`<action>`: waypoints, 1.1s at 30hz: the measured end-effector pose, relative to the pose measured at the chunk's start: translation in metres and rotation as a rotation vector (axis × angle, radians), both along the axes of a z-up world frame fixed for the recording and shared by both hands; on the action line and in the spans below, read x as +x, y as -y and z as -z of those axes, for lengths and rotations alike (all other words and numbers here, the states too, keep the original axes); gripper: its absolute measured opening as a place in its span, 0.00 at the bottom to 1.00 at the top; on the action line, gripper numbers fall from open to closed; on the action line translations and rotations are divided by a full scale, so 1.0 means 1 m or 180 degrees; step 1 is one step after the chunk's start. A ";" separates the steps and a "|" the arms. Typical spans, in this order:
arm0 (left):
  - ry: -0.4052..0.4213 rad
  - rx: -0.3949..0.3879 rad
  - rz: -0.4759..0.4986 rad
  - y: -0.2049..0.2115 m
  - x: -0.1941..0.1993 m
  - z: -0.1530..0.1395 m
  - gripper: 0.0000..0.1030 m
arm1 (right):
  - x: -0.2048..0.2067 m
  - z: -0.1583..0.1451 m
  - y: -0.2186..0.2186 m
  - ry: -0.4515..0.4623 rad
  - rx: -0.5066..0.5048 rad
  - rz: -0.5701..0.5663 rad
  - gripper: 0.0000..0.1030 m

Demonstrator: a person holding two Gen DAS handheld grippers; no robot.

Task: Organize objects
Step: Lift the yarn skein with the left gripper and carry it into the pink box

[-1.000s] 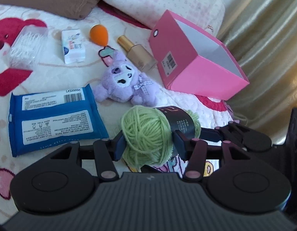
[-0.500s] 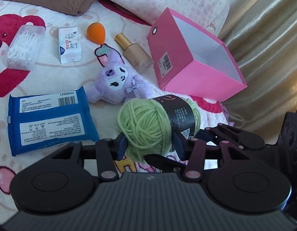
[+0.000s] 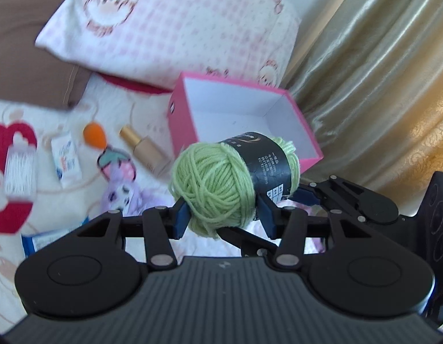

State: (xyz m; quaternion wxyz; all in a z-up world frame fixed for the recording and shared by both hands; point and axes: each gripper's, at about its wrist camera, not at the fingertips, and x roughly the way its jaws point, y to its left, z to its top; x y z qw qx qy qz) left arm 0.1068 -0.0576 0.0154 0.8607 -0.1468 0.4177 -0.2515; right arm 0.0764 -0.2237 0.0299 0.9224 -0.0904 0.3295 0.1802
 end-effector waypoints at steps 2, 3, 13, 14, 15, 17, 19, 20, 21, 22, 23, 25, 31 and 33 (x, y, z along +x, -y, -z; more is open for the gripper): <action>0.0068 0.0003 0.0050 0.010 0.008 -0.018 0.47 | 0.007 -0.020 0.011 0.0062 -0.0028 0.0016 0.72; 0.0100 0.0015 0.0096 0.017 0.014 -0.026 0.47 | 0.011 -0.028 0.016 0.0091 -0.0054 0.0032 0.72; 0.0100 0.0116 0.0229 0.112 0.104 -0.044 0.47 | 0.079 -0.042 0.082 0.0160 -0.0352 0.0380 0.72; 0.0075 0.0118 0.0237 0.120 0.115 -0.038 0.47 | 0.090 -0.037 0.089 0.0106 -0.0357 0.0409 0.72; 0.0044 0.0114 0.0239 0.127 0.127 -0.032 0.47 | 0.102 -0.030 0.096 0.0067 -0.0359 0.0436 0.72; -0.0013 0.0130 0.0274 0.141 0.150 -0.017 0.47 | 0.122 -0.014 0.109 -0.0013 -0.0361 0.0467 0.72; -0.0059 0.0181 0.0298 0.155 0.169 -0.001 0.47 | 0.141 0.002 0.122 -0.0143 -0.0289 0.0509 0.70; -0.0123 0.0156 0.0301 0.161 0.178 0.007 0.48 | 0.148 0.011 0.128 -0.0209 -0.0244 0.0541 0.70; -0.0174 0.0149 0.0327 0.168 0.187 0.017 0.48 | 0.153 0.018 0.134 -0.0237 -0.0168 0.0598 0.70; -0.0225 0.0164 0.0343 0.175 0.195 0.026 0.48 | 0.158 0.026 0.138 -0.0252 -0.0120 0.0659 0.70; -0.0258 0.0188 0.0378 0.181 0.203 0.035 0.48 | 0.164 0.035 0.142 -0.0272 -0.0107 0.0718 0.70; -0.0342 0.0235 0.0407 0.193 0.217 0.051 0.48 | 0.176 0.052 0.152 -0.0354 -0.0048 0.0816 0.70; -0.0721 0.0183 0.0394 0.214 0.251 0.094 0.48 | 0.209 0.091 0.169 -0.0762 -0.0145 0.0978 0.71; -0.0832 0.0170 0.0361 0.216 0.257 0.103 0.48 | 0.217 0.099 0.172 -0.0907 -0.0188 0.1003 0.72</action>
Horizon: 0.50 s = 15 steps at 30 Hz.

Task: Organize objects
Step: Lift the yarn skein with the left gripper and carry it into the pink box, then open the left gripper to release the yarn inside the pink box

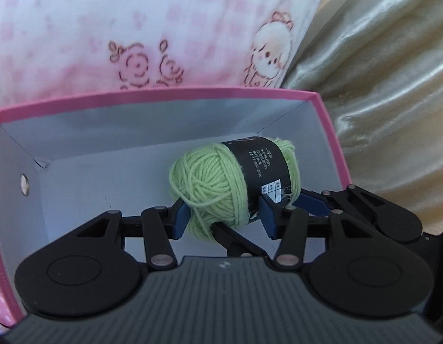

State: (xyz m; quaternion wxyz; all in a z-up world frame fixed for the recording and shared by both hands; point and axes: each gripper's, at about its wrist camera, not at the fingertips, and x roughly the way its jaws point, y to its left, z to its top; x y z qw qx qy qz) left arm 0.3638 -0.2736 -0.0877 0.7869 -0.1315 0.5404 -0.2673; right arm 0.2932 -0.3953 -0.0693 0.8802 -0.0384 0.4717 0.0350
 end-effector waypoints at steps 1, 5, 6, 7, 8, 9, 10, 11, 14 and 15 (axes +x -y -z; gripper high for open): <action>-0.0030 -0.0003 -0.0023 0.000 0.002 0.004 0.48 | 0.001 0.003 0.000 -0.0017 -0.0029 0.0004 0.74; -0.0147 -0.0079 -0.0073 -0.005 0.007 0.015 0.45 | -0.006 0.008 -0.008 -0.0051 -0.0291 -0.0101 0.76; -0.0158 -0.0074 -0.0067 -0.005 0.007 0.015 0.45 | -0.010 0.007 -0.011 -0.0017 -0.0356 -0.0141 0.76; -0.0136 -0.0062 -0.0062 -0.005 0.008 0.014 0.43 | -0.013 0.007 -0.014 0.0031 -0.0429 -0.0184 0.74; -0.0082 -0.0062 -0.0038 -0.004 0.008 0.012 0.43 | -0.015 0.007 -0.016 0.0065 -0.0519 -0.0236 0.71; -0.0015 -0.0066 -0.0006 -0.002 0.008 0.009 0.43 | -0.014 0.008 -0.019 0.0071 -0.0593 -0.0250 0.56; 0.0036 -0.0058 0.0008 0.000 0.012 0.008 0.42 | -0.011 0.008 -0.019 0.0054 -0.0622 -0.0222 0.50; 0.0082 -0.0017 0.0030 0.002 0.010 0.005 0.42 | -0.008 0.009 -0.018 0.0036 -0.0634 -0.0139 0.49; 0.0289 0.0130 0.0061 0.004 0.002 -0.005 0.41 | 0.002 0.011 -0.006 0.0061 -0.0491 0.0141 0.37; 0.0345 0.0165 0.0047 0.002 0.000 -0.008 0.41 | 0.003 0.012 -0.003 0.0109 -0.0479 0.0194 0.35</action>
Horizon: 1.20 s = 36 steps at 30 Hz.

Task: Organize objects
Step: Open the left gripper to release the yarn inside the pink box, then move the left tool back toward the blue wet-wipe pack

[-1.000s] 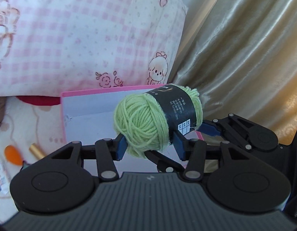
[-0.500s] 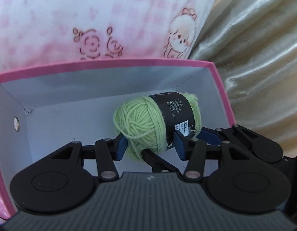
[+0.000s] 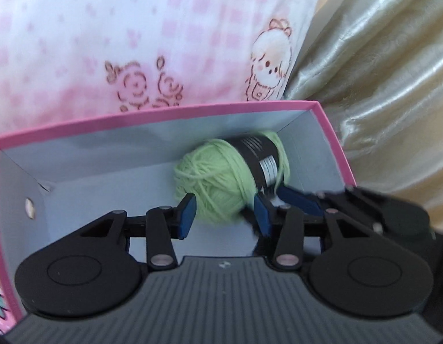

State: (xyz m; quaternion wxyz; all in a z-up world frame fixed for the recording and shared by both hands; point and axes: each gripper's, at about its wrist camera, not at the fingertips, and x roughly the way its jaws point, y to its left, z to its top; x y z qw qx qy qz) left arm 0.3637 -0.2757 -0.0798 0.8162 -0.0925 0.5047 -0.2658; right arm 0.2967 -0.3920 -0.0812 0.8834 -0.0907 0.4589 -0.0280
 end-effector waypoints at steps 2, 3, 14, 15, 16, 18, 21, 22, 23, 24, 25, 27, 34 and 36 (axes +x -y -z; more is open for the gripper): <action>-0.0060 0.0038 0.0023 -0.006 -0.002 -0.004 0.41 | 0.001 0.003 0.004 0.0040 0.0042 0.0080 0.36; -0.0130 0.0054 0.0033 -0.010 -0.003 -0.004 0.41 | -0.001 0.003 0.005 0.0054 0.0111 0.0104 0.36; -0.0205 0.0472 0.0004 -0.040 -0.048 -0.046 0.55 | -0.049 -0.020 -0.016 0.0085 0.0392 -0.0020 0.40; -0.0196 0.0539 -0.0013 -0.042 -0.054 -0.051 0.56 | -0.055 -0.024 -0.018 0.0098 0.0418 -0.0033 0.41; -0.0154 0.0593 -0.0020 -0.046 -0.062 -0.059 0.57 | -0.061 -0.031 -0.020 0.0122 0.0436 -0.0048 0.42; -0.0075 0.0657 0.0020 -0.054 -0.076 -0.074 0.61 | -0.075 -0.040 -0.024 0.0162 0.0458 -0.0052 0.43; -0.0001 0.0726 0.0066 -0.071 -0.101 -0.094 0.64 | -0.099 -0.058 -0.030 0.0191 0.0501 -0.0076 0.46; 0.0027 0.0742 0.0074 -0.077 -0.109 -0.102 0.65 | -0.106 -0.064 -0.033 0.0218 0.0512 -0.0087 0.49; 0.0061 0.0750 0.0082 -0.083 -0.116 -0.108 0.67 | -0.115 -0.072 -0.037 0.0246 0.0515 -0.0100 0.52; 0.0096 0.0753 0.0083 -0.090 -0.125 -0.115 0.68 | -0.123 -0.078 -0.041 0.0269 0.0510 -0.0101 0.56; 0.0124 0.0755 0.0084 -0.097 -0.133 -0.121 0.70 | -0.130 -0.084 -0.044 0.0290 0.0518 -0.0095 0.58; 0.0145 0.0729 0.0084 -0.111 -0.148 -0.132 0.71 | -0.145 -0.096 -0.052 0.0320 0.0584 -0.0085 0.59; 0.0256 0.0659 0.0097 -0.161 -0.195 -0.163 0.76 | -0.189 -0.129 -0.097 0.0378 0.0564 -0.0350 0.67; 0.0271 0.0663 0.0107 -0.174 -0.207 -0.168 0.76 | -0.202 -0.139 -0.111 0.0392 0.0594 -0.0481 0.69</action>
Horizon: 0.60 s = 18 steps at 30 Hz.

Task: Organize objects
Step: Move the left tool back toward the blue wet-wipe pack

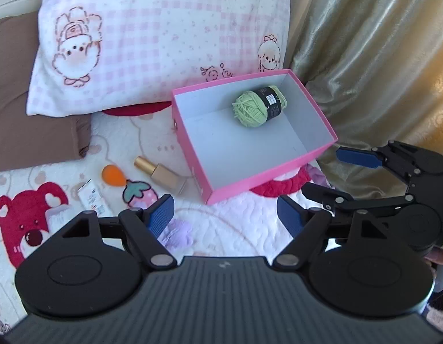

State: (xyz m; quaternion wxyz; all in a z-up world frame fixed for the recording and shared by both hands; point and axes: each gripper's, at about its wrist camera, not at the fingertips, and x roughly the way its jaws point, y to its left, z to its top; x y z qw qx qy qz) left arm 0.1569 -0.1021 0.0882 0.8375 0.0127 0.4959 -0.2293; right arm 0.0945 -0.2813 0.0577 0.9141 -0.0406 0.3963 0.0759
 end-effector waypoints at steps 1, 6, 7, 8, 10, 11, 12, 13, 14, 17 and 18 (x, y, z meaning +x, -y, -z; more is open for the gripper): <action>0.0014 0.0009 0.0001 -0.007 -0.006 -0.002 0.76 | -0.007 -0.004 -0.007 0.0011 0.0016 -0.0056 0.72; 0.0013 0.0012 0.0031 -0.035 -0.030 -0.013 0.78 | -0.032 -0.015 -0.035 0.0025 0.0043 -0.0291 0.79; -0.0056 -0.0053 0.0075 -0.041 -0.033 -0.014 0.78 | -0.035 -0.015 -0.040 0.0016 0.0050 -0.0333 0.80; -0.0135 -0.0117 0.0131 -0.047 -0.037 -0.015 0.78 | -0.039 -0.016 -0.044 0.0004 0.0065 -0.0373 0.80; -0.0192 -0.0146 0.0146 -0.057 -0.044 -0.016 0.78 | -0.046 -0.016 -0.053 -0.0035 0.0101 -0.0456 0.80; -0.0192 -0.0114 0.0134 -0.061 -0.046 -0.015 0.78 | -0.048 -0.016 -0.057 -0.0062 0.0110 -0.0493 0.81; -0.0185 -0.0076 0.0121 -0.065 -0.049 -0.014 0.78 | -0.050 -0.016 -0.061 -0.0089 0.0114 -0.0524 0.81; -0.0181 -0.0047 0.0110 -0.069 -0.051 -0.012 0.78 | -0.052 -0.016 -0.066 -0.0113 0.0117 -0.0553 0.81; -0.0189 -0.0027 0.0097 -0.073 -0.053 -0.010 0.79 | -0.054 -0.015 -0.070 -0.0137 0.0112 -0.0587 0.81; -0.0233 0.0006 0.0053 -0.086 -0.057 0.001 0.79 | -0.057 -0.013 -0.083 -0.0193 0.0103 -0.0693 0.81; -0.0245 0.0016 0.0042 -0.090 -0.059 0.005 0.79 | -0.058 -0.011 -0.088 -0.0218 0.0103 -0.0743 0.81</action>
